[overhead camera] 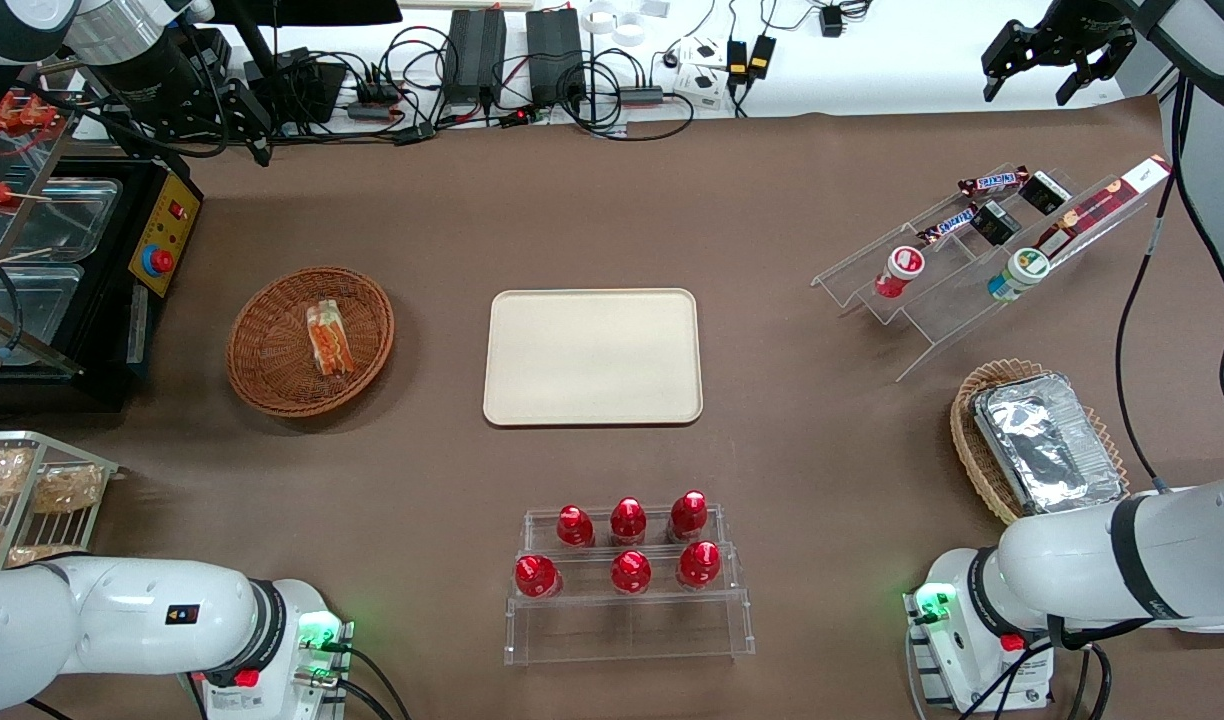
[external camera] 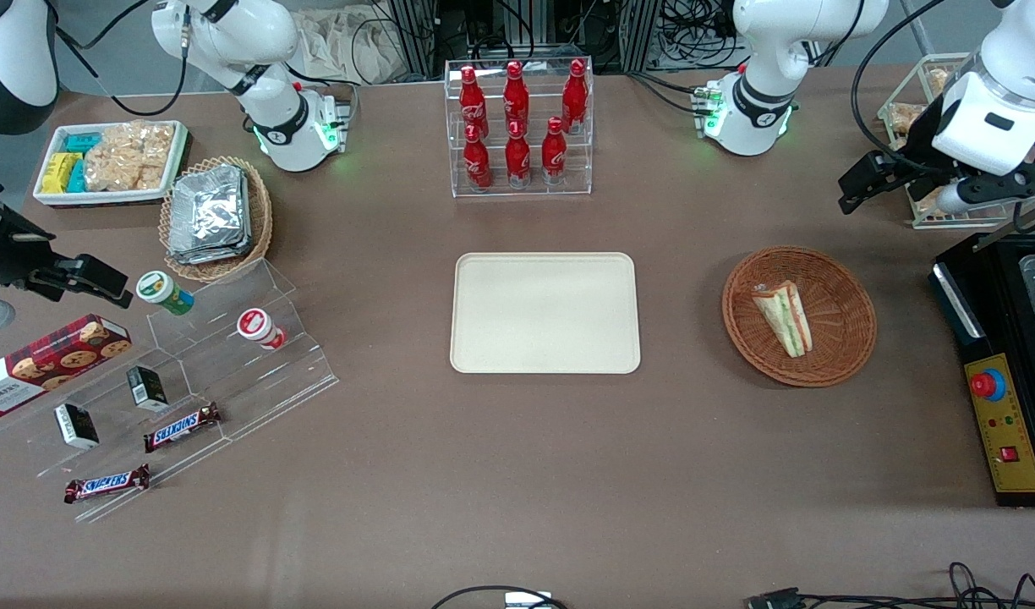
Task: Place sandwich from basket to tray
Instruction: 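Move the open left gripper over the wrapped sandwich in the wicker basket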
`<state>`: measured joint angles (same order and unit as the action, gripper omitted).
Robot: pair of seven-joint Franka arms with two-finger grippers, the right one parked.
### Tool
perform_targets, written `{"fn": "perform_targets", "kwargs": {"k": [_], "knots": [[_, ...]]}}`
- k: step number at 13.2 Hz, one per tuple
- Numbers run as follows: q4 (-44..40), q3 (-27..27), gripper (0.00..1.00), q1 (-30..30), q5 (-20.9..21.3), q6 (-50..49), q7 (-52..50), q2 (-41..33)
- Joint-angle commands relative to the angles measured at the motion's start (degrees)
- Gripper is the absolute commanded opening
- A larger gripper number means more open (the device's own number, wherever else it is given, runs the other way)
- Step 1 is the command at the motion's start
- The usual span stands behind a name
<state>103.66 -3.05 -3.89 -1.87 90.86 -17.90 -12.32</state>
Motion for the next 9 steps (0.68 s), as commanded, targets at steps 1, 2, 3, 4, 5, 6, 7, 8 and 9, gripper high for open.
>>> {"fn": "perform_targets", "kwargs": {"k": [1, 2, 3, 4, 5, 6, 7, 8, 9], "knots": [[-0.3, -0.1, 1.00, 0.4, -1.1, -1.0, -0.1, -0.6], [-0.9, -0.1, 1.00, 0.4, -0.9, -1.3, -1.1, -0.2], [-0.9, -0.2, 1.00, 0.4, -0.9, -1.7, -1.3, -0.1], [-1.0, -0.3, 1.00, 0.4, -0.9, -1.9, -1.4, 0.1], [-1.0, -0.2, 1.00, 0.4, -0.9, -2.0, -1.1, 0.1], [-0.7, -0.2, 1.00, 0.4, -0.9, -2.0, -1.0, 0.2], [0.3, -0.1, 1.00, 0.4, -0.9, -1.7, -1.3, 0.1], [2.4, 0.0, 1.00, 0.5, -1.0, -0.4, -1.3, -0.2], [5.3, 0.0, 1.00, 0.9, -0.9, 2.1, -1.4, -0.8]]}}
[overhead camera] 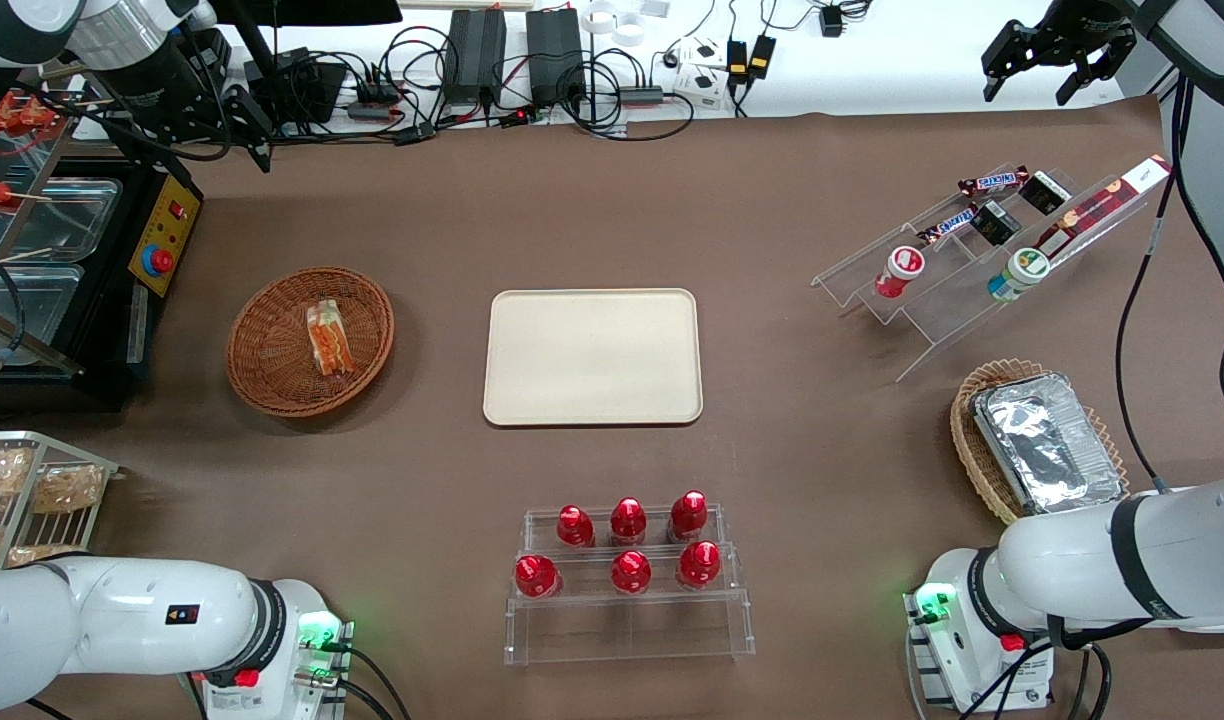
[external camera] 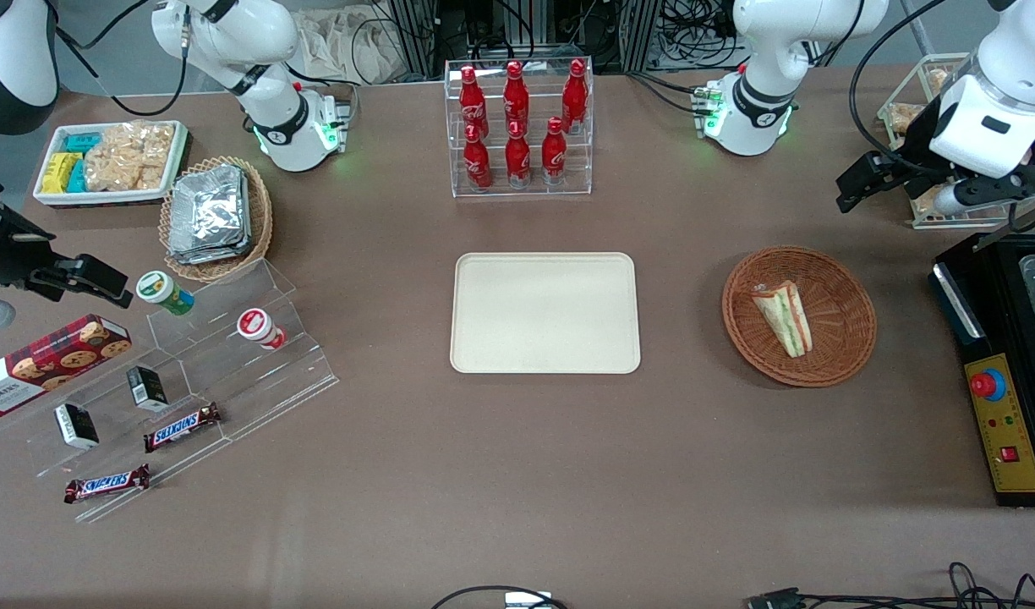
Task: Place sandwich from basket to tray
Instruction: 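Move the open left gripper over the wrapped sandwich in the wicker basket, then lower the left gripper and close it on the wrapped sandwich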
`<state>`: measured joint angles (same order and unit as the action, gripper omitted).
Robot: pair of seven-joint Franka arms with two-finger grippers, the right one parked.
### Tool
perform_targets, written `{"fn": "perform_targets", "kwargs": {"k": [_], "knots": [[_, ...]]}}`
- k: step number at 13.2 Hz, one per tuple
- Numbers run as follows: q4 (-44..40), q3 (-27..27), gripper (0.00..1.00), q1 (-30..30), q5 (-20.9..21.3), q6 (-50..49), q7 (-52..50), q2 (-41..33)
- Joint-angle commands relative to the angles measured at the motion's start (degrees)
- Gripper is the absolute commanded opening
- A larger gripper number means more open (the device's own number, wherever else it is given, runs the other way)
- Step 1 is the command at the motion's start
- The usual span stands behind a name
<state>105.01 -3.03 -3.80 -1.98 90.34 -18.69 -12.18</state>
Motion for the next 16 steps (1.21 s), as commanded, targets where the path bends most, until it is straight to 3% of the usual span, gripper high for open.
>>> {"fn": "perform_targets", "kwargs": {"k": [1, 5, 9, 12, 16], "knots": [[7.4, 0.0, 1.00, 1.5, -0.7, 4.9, -0.6, -1.4], [24.2, 2.4, 1.00, 2.8, -0.3, 23.4, -0.6, -2.1], [32.9, 2.5, 1.00, 3.2, 0.0, 41.1, -0.7, 5.7], [35.9, 2.5, 1.00, 3.2, 0.0, 52.8, -0.8, 14.2], [35.9, 2.5, 1.00, 2.5, 0.0, 58.4, -2.1, 20.3]]}}
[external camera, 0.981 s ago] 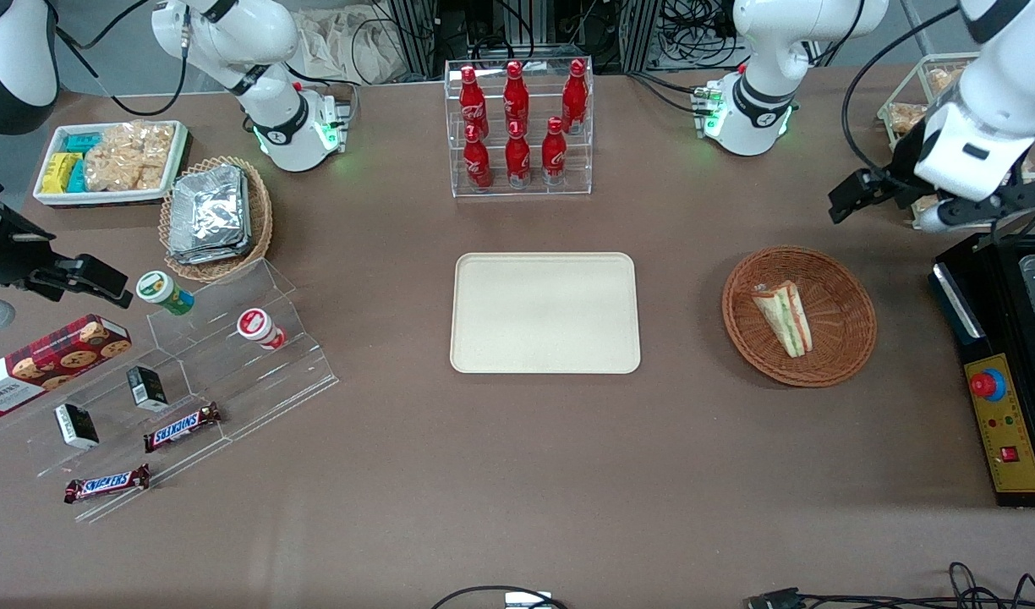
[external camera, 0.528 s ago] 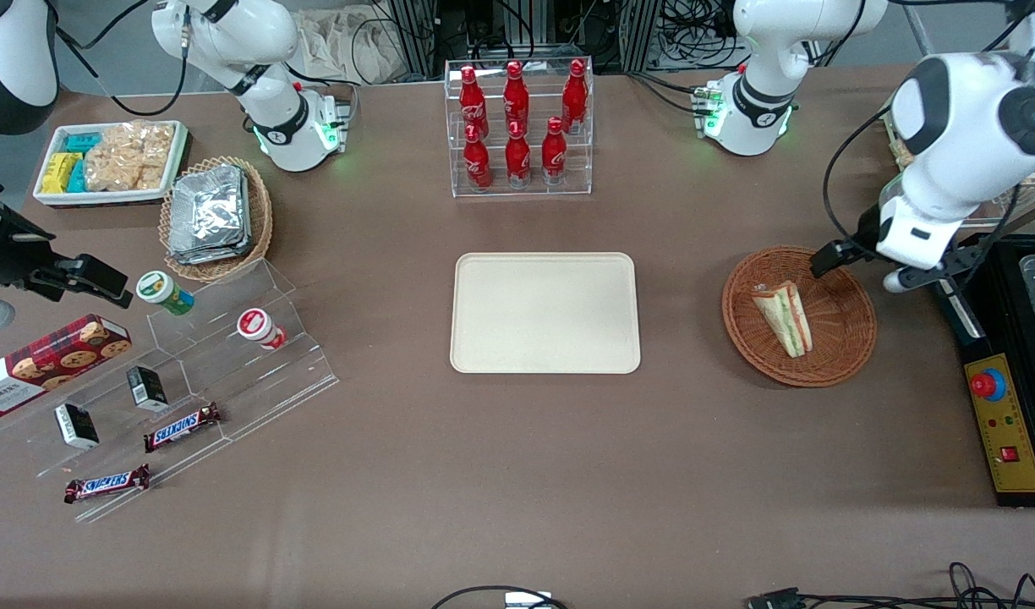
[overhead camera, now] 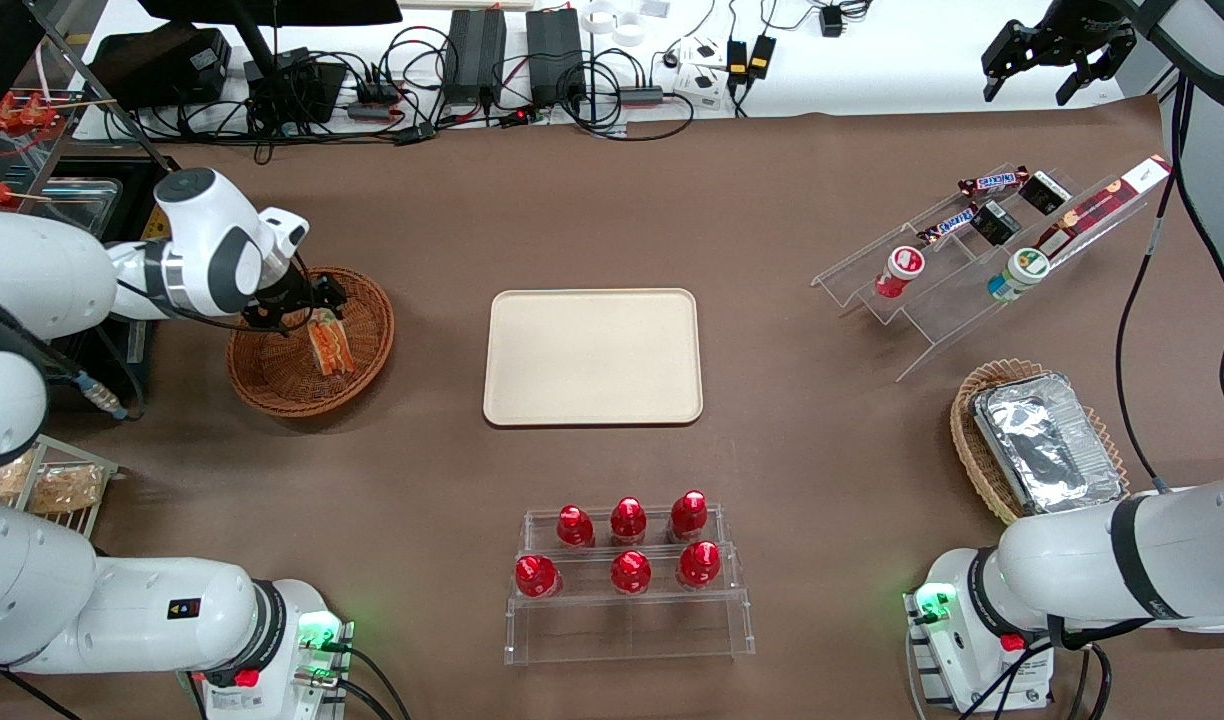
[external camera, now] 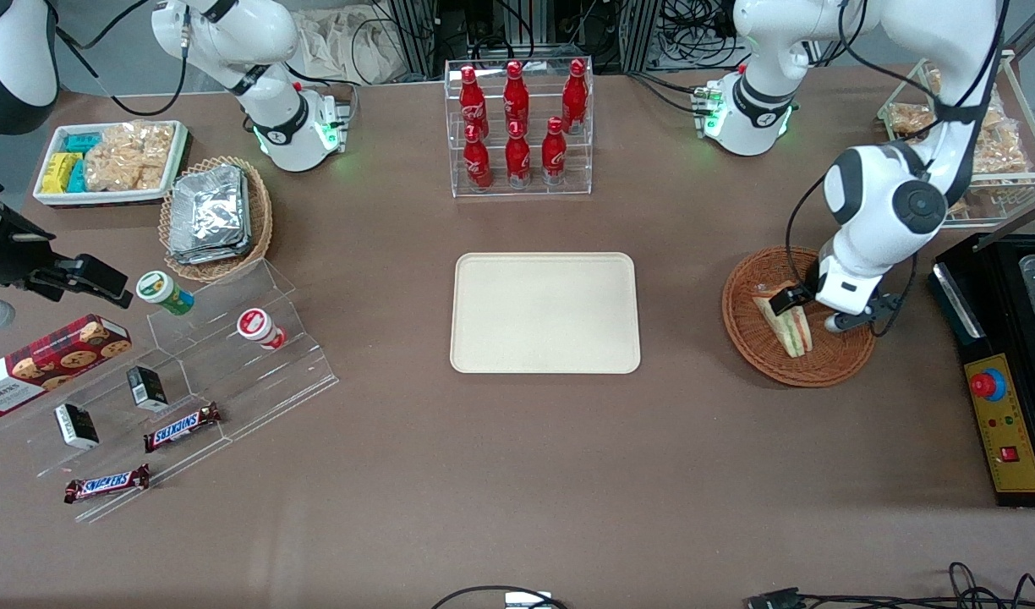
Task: Place sandwich from basket to tray
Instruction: 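Lower the left gripper and close it on the wrapped sandwich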
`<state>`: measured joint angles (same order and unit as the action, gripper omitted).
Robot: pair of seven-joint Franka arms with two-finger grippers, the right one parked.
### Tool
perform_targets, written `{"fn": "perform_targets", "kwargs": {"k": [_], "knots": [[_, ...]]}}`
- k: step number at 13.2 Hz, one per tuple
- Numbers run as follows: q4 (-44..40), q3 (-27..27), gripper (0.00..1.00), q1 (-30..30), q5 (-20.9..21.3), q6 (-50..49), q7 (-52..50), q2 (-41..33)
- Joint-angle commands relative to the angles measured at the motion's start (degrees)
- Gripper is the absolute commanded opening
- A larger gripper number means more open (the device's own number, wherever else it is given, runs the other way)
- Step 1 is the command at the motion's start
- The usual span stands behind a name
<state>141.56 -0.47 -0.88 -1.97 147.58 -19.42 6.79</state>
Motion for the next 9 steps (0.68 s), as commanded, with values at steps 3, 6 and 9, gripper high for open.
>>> {"fn": "perform_targets", "kwargs": {"k": [3, 6, 9], "knots": [[-0.7, -0.1, 0.89, -0.5, 0.0, 1.1, -1.7, 1.5], [-0.7, -0.1, 0.00, -0.6, 0.0, 1.2, -1.6, 1.4], [-0.8, -0.2, 0.00, -0.6, 0.1, 0.3, -1.6, 0.0]]}}
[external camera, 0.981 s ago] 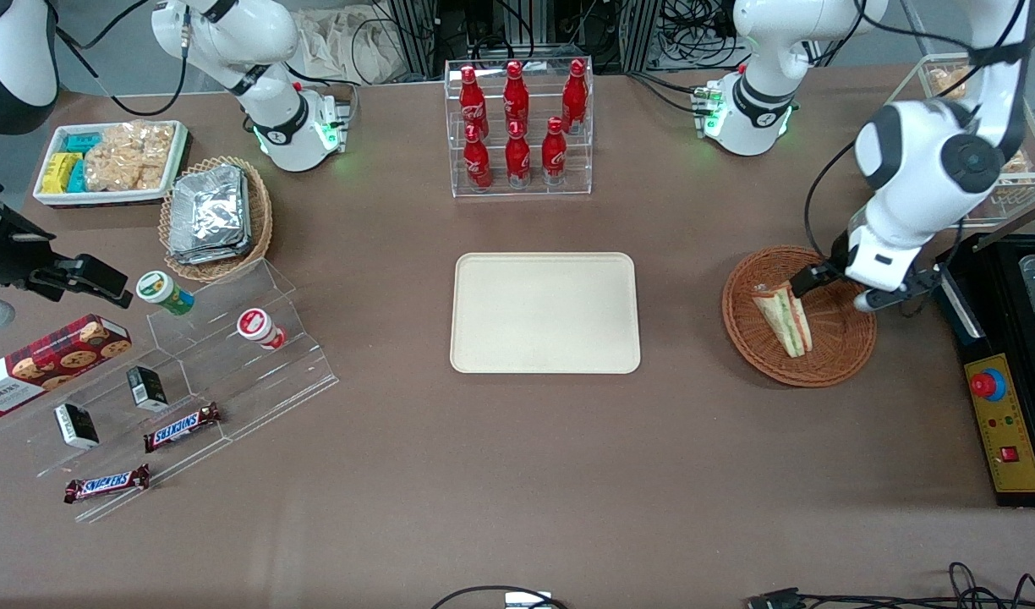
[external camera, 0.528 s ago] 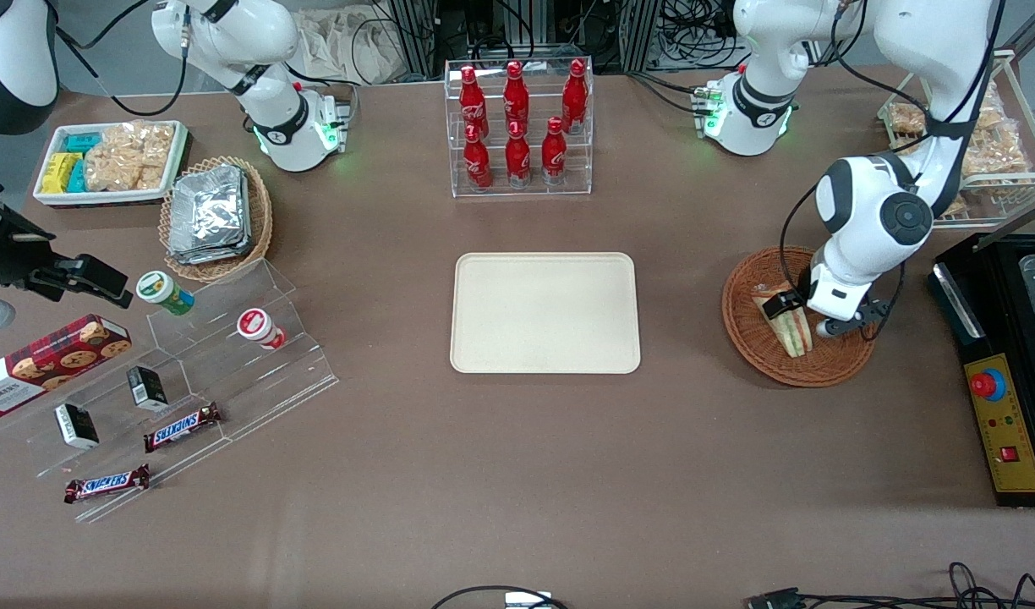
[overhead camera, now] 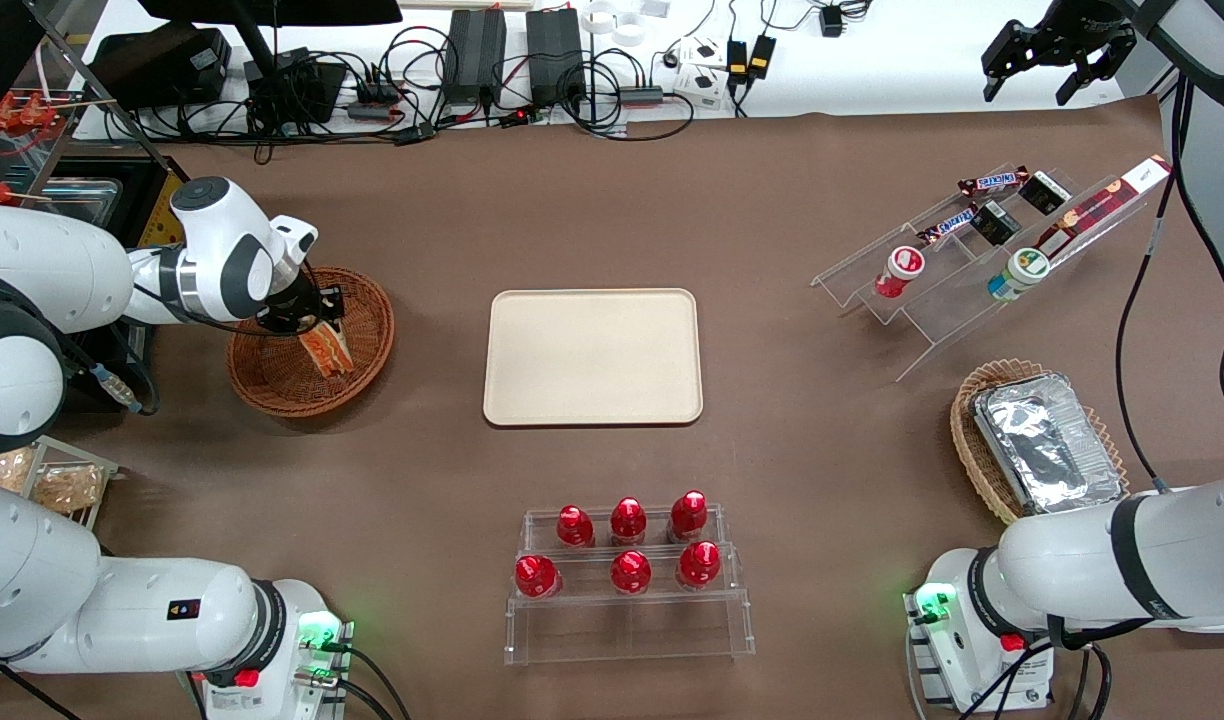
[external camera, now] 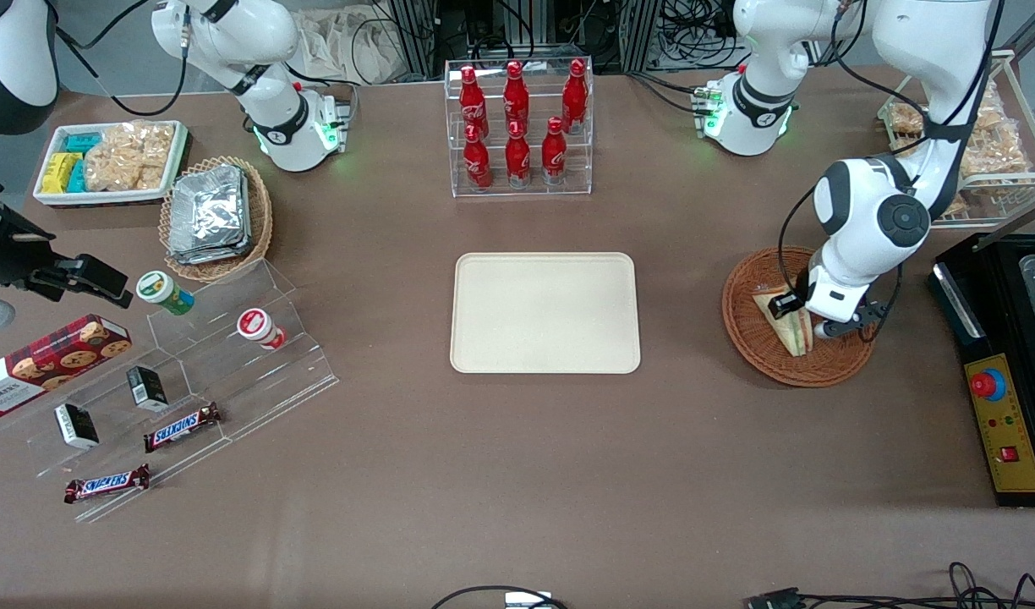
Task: Place sandwich from basket to tray
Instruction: 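Lift the sandwich with the left gripper and carry it over the tray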
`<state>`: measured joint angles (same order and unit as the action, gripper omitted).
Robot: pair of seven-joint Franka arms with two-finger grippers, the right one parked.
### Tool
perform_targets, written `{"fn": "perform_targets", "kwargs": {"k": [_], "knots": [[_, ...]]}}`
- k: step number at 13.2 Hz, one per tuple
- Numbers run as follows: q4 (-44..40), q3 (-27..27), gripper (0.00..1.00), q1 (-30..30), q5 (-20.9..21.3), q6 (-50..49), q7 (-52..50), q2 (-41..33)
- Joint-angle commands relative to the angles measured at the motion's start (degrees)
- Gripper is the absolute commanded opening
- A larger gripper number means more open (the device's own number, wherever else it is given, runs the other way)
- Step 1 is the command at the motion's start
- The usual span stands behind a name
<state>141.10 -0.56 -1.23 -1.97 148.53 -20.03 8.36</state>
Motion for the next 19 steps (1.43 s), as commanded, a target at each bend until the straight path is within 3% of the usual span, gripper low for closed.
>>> {"fn": "perform_targets", "kwargs": {"k": [1, 6, 9, 12, 16, 19], "knots": [[-0.6, -0.2, 0.00, -0.3, 0.1, -2.3, -0.9, -3.2], [-7.0, -0.8, 0.00, -0.3, 0.6, -24.6, 0.0, -16.4], [-26.3, -1.2, 0.00, -0.3, 2.5, -48.4, 1.0, -16.3], [-42.7, -2.6, 0.00, -1.1, 2.5, -63.7, 6.7, -14.0], [-48.1, -8.2, 0.00, -1.1, 4.3, -67.8, 9.7, -13.2], [-50.5, -20.6, 0.00, -1.1, 4.3, -67.6, -2.4, -10.6]]}}
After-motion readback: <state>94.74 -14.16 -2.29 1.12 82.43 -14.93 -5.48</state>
